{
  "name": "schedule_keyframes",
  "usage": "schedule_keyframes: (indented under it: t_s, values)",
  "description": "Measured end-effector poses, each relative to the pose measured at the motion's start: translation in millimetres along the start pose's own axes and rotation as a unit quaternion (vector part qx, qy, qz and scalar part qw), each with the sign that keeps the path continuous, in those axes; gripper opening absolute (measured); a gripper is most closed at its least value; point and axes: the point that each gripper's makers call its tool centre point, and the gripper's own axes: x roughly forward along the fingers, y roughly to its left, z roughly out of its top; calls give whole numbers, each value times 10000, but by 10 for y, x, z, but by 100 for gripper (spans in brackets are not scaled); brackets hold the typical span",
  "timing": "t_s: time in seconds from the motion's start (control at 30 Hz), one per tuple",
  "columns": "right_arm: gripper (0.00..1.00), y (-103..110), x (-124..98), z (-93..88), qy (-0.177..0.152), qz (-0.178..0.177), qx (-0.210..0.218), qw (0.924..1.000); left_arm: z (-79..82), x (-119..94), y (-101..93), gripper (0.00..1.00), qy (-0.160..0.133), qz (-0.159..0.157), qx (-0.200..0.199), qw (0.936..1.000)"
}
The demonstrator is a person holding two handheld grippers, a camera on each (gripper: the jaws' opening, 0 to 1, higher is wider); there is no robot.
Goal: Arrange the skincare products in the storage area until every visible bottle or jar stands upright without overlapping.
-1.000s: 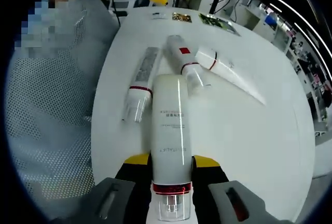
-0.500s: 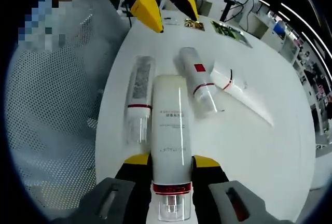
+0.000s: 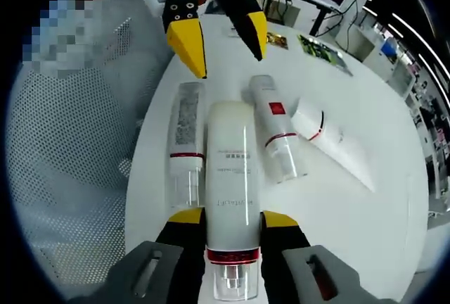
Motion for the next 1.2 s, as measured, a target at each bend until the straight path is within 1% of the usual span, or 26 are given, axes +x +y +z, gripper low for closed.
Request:
schedule_keyframes:
  t_s: [0.1, 0.17, 0.23, 0.33, 0.43, 0.53, 0.6, 0.63, 0.7, 0.83, 0.87, 0.93, 1.0, 1.03, 1.07, 1.1, 1.13, 1.2]
  values:
    - [25, -2, 8, 13, 6, 43, -36, 10000, 20, 78, -35, 32, 151, -22, 451, 9989]
    - [25, -3, 15, 30, 0, 52, -73, 10000, 21, 138, -42, 32, 281, -24, 787, 9965]
    - [25, -3, 21, 46, -9, 52, -100, 9999, 24, 188, -45, 31, 330, -63, 951, 9949]
    - [25, -3, 30, 63, 2, 65, -134, 9999, -2, 283, -57, 29, 441, -248, 947, 9942]
    - [25, -2, 35, 75, 22, 86, -152, 9998, -23, 329, -92, 28, 438, -404, 963, 9936]
    - [25, -3, 36, 77, 40, 95, -154, 9998, -31, 359, -112, 27, 432, -468, 987, 9931]
    - [25, -2, 40, 84, 14, 99, -146, 9998, -76, 382, -138, 25, 485, -572, 1042, 9917]
    - [25, -3, 40, 86, 8, 98, -152, 9998, -86, 383, -128, 25, 470, -531, 1147, 9909]
    - [25, -4, 40, 86, -8, 96, -153, 9998, -83, 380, -138, 25, 381, -534, 1486, 9867]
    - [26, -7, 26, 90, -174, -18, -240, 9996, -105, 368, -152, 24, 319, -513, 1682, 9839]
    - [26, -18, 16, 91, -258, -92, -289, 9992, -109, 365, -151, 24, 307, -515, 1699, 9836]
    - [27, -56, -22, 57, -278, -219, -312, 9989, -115, 358, -145, 23, 276, -533, 1724, 9832]
    - [33, -100, -93, 54, -594, -323, -21, 9977, -126, 349, -148, 23, 275, -569, 1699, 9834]
    - [34, -110, -139, 27, -767, -302, 172, 9965, -132, 346, -150, 22, 273, -589, 1697, 9834]
    - [35, -114, -163, 4, -866, -280, 273, 9955, -132, 346, -152, 22, 264, -596, 1705, 9832]
    - [34, -119, -183, -30, -926, -264, 357, 9947, -129, 348, -152, 22, 256, -598, 1722, 9829]
    - [33, -153, -210, -99, -927, -318, 493, 9940, -129, 349, -152, 22, 259, -600, 1741, 9826]
    - [32, -216, -233, -225, -801, -455, 569, 9941, -129, 350, -153, 22, 254, -606, 1762, 9822]
